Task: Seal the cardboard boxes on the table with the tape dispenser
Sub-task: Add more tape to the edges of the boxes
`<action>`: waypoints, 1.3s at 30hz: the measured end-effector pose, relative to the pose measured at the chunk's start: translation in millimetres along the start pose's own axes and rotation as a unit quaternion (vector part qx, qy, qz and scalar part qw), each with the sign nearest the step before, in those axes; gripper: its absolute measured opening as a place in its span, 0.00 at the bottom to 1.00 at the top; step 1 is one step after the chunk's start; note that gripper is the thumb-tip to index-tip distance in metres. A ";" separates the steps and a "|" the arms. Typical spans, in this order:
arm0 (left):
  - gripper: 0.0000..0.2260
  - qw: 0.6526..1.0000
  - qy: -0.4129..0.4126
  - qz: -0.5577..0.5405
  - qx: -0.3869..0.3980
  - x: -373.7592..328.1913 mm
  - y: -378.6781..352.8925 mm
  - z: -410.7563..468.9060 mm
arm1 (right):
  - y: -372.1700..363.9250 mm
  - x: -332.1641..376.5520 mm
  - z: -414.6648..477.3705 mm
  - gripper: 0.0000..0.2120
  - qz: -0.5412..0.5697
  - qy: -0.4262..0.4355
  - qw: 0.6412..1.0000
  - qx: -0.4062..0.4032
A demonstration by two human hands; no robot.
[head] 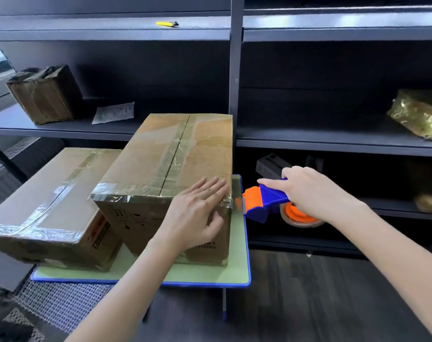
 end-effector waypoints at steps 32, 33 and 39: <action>0.17 0.987 0.065 -0.049 -0.138 -15.6 -20.4 2.9 | 29.8 59.2 61.4 0.39 0.222 -0.144 0.940 -0.215; 0.16 0.987 0.064 -0.056 -0.135 -10.0 -15.1 -3.7 | 31.5 66.0 67.7 0.39 0.216 -0.128 0.937 -0.241; 0.14 0.977 0.136 -0.035 -0.160 47.3 18.1 -45.2 | 50.8 105.9 93.6 0.48 0.161 -0.120 0.944 -0.262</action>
Point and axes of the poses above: each hand's wrist, its own z-axis towards the middle knuckle, its own y-axis out of the back of the hand, x = y × z, the point moved 1 cm from there along z, towards the middle knuckle, and after that the axes turned 7 degrees about x, right-handed, at the moved point
